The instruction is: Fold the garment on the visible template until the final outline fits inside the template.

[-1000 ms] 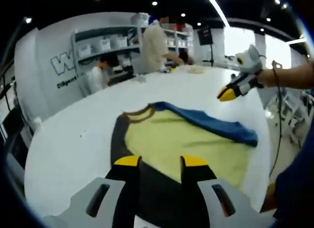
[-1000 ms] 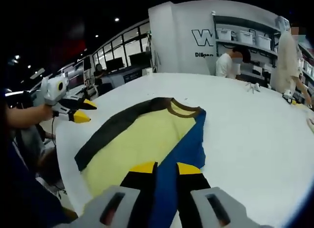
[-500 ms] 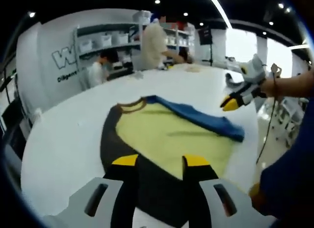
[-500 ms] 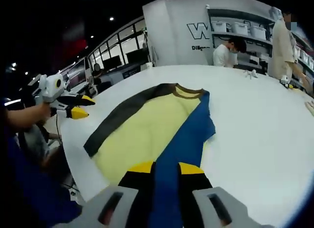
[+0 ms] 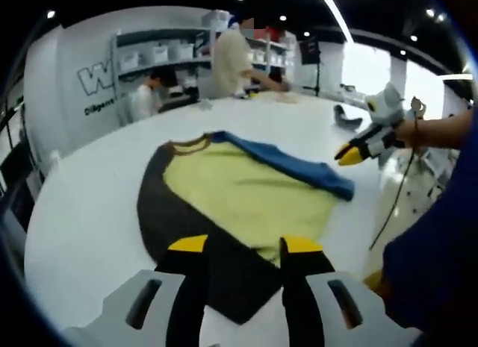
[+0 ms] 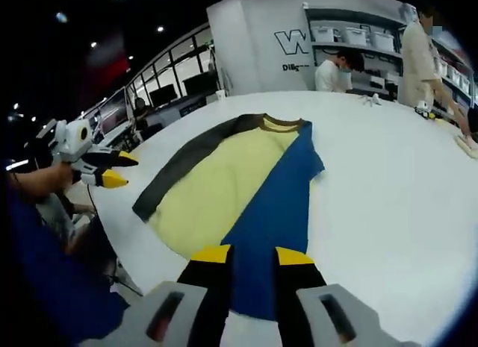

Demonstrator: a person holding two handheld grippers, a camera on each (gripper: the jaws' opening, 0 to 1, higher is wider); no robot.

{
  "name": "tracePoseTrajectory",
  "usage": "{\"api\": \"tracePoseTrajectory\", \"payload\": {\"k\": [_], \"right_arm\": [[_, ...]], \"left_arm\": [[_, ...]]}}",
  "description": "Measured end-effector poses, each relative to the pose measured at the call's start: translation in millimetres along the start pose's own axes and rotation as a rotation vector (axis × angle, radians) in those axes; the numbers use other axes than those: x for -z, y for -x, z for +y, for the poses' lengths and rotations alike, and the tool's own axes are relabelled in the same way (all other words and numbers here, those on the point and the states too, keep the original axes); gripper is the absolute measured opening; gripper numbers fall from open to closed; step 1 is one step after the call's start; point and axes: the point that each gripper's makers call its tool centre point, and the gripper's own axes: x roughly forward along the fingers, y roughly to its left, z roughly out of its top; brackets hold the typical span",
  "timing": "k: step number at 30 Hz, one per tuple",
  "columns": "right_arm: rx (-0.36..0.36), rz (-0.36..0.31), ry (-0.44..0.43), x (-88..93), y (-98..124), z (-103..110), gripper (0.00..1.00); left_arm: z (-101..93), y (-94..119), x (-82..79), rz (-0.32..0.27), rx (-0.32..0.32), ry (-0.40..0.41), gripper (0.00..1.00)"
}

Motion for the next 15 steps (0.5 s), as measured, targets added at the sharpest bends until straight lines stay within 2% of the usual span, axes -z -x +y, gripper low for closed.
{"api": "tracePoseTrajectory", "payload": {"k": [3, 4, 6, 8, 11, 13, 15], "right_arm": [[-0.007, -0.016, -0.008, 4.9, 9, 7, 0.19], [-0.008, -0.030, -0.012, 12.9, 27, 23, 0.19], [-0.008, -0.031, -0.007, 18.7, 37, 31, 0.20], [-0.014, -0.021, -0.009, 28.7, 50, 45, 0.21], [-0.008, -0.016, -0.007, 39.2, 65, 57, 0.23], [-0.006, -0.019, -0.022, 45.2, 72, 64, 0.25], [-0.006, -0.015, -0.028, 51.1, 76, 69, 0.26]], "left_arm": [[-15.5, 16, 3.0, -0.005, 0.011, 0.015, 0.50], [-27.3, 32, 13.1, 0.014, 0.023, 0.034, 0.53], [-34.9, 44, 18.0, 0.016, 0.024, 0.050, 0.58], [-53.6, 59, 24.2, 0.032, 0.018, 0.054, 0.65], [-64.4, 70, 25.6, 0.033, 0.023, 0.075, 0.78], [-76.4, 82, 24.9, 0.030, 0.030, 0.105, 0.84], [-80.2, 84, 26.2, 0.029, 0.036, 0.112, 0.87]]}}
